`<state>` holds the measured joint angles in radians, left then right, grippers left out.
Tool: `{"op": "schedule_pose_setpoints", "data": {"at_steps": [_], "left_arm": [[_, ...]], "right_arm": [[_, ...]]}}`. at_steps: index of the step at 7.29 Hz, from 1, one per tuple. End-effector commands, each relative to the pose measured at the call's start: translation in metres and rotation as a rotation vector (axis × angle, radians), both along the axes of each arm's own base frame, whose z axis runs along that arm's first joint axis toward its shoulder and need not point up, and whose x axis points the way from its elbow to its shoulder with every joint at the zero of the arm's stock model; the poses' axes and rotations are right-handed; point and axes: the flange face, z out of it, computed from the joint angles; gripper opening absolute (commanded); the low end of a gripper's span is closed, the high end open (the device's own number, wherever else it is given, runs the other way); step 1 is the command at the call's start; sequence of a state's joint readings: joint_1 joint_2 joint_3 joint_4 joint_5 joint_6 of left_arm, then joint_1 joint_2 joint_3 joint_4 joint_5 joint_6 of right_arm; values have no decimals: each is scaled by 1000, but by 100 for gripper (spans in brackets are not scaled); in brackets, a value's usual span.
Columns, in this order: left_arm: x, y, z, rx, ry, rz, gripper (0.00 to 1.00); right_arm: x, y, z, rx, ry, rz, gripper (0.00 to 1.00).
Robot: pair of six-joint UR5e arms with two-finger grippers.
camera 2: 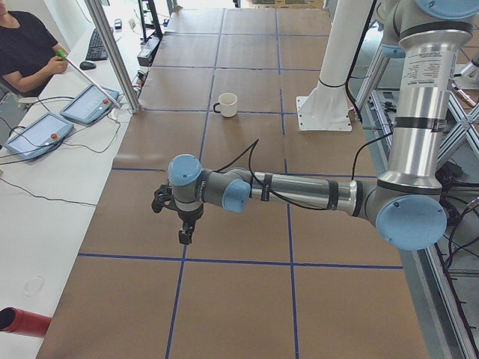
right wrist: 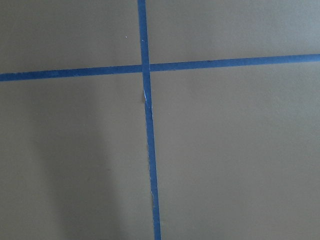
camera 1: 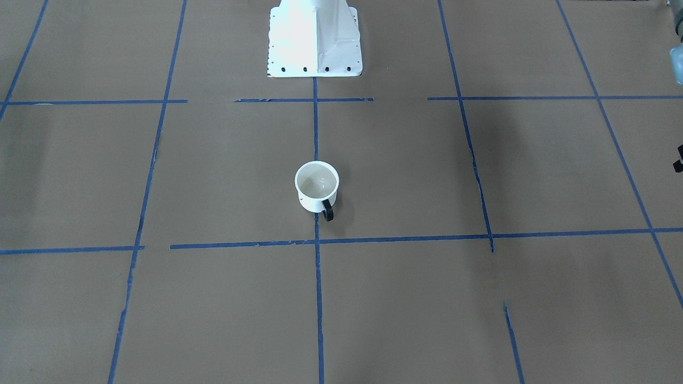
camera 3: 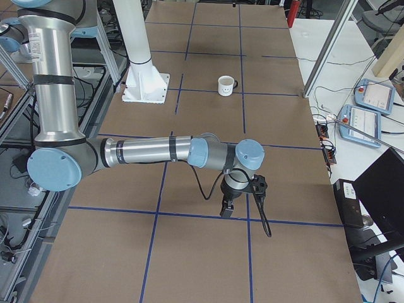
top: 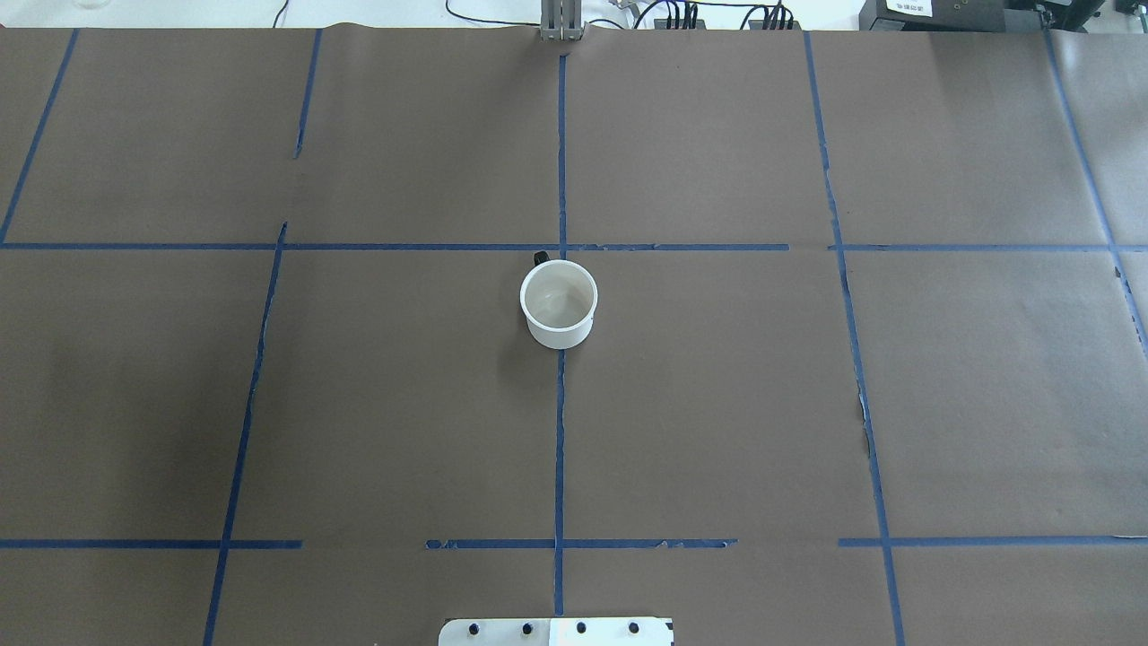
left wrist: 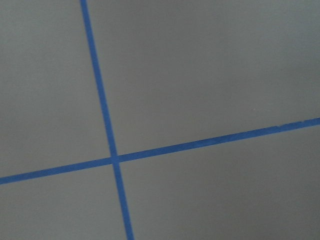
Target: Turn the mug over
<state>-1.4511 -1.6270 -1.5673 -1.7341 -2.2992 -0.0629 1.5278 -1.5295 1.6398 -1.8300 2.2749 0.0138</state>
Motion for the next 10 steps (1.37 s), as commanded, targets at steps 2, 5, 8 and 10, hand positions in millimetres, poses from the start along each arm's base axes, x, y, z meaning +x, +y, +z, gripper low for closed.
{"op": "schedule_pose_setpoints", "data": {"at_steps": [2, 5, 8, 10], "left_arm": [[-33, 5, 17, -77, -11, -23, 100], [-40, 19, 32, -86, -12, 11, 100], [-41, 51, 41, -110, -8, 7, 100], [-36, 55, 43, -156, 68, 9, 100]], "right_arm": [[0, 0, 0, 0, 0, 0, 100], [0, 0, 0, 0, 0, 0, 100], [0, 1, 1, -1, 0, 0, 100], [0, 0, 0, 0, 0, 0, 100]]}}
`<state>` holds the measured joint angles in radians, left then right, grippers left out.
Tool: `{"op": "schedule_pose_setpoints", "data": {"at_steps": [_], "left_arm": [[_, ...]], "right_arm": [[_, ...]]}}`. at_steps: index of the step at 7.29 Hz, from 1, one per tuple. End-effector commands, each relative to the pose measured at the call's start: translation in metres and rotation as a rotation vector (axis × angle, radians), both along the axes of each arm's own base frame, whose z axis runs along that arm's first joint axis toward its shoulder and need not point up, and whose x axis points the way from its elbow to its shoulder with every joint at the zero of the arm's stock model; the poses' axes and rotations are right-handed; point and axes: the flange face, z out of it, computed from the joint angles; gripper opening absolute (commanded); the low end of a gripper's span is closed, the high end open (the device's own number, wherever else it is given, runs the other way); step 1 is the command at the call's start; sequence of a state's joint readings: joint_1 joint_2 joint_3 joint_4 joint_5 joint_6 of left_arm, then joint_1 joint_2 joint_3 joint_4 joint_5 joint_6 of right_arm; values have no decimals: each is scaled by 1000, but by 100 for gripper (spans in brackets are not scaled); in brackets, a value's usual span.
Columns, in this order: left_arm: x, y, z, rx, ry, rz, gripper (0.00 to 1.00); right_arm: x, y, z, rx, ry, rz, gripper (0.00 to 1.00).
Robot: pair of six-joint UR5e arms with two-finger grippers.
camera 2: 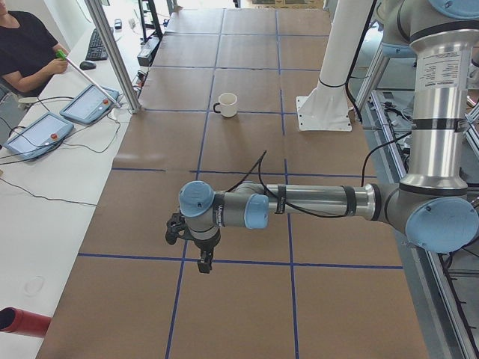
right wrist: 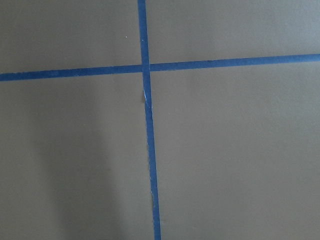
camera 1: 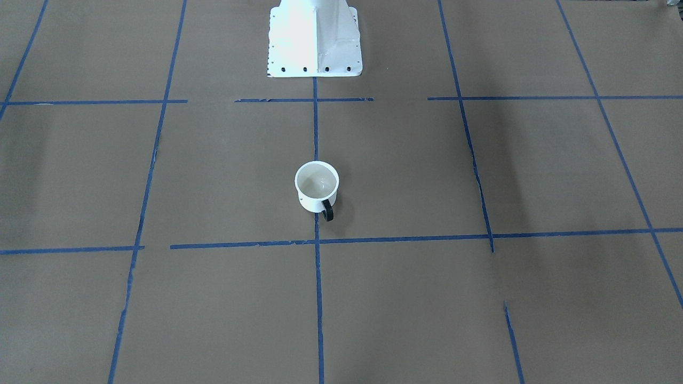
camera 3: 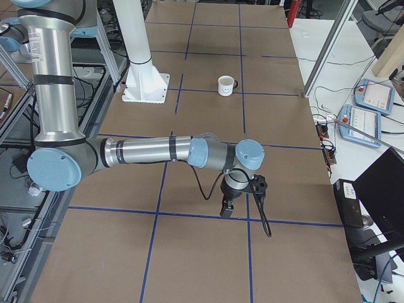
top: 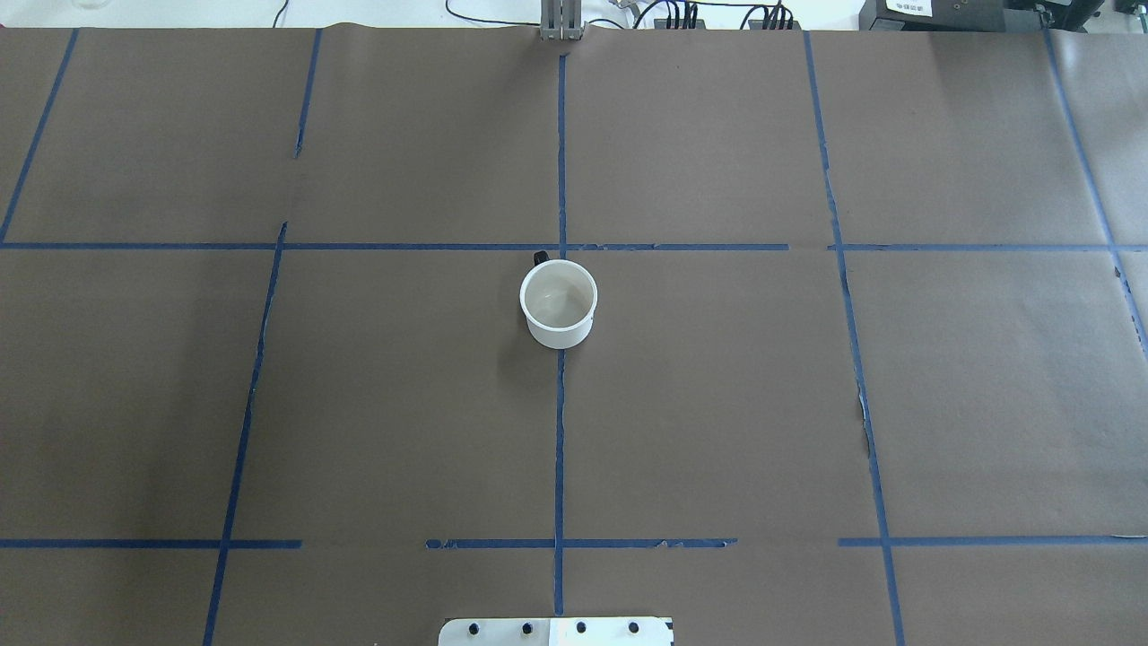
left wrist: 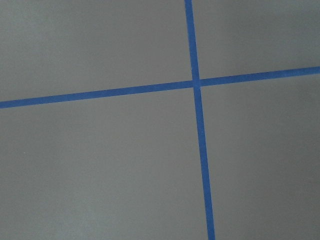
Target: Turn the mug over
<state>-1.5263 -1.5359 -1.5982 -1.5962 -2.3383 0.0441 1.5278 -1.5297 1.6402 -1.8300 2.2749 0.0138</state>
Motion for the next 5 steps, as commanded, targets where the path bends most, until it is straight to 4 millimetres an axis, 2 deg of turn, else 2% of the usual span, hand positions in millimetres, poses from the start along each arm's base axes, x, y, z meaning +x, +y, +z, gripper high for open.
{"op": "schedule_pose_setpoints", "data": {"at_steps": [1, 5], "left_arm": [[3, 3, 0, -31, 50, -2, 100], [4, 2, -4, -23, 52, 0, 100]], "right_arm": [[0, 0, 0, 0, 0, 0, 100], [0, 0, 0, 0, 0, 0, 100]]}}
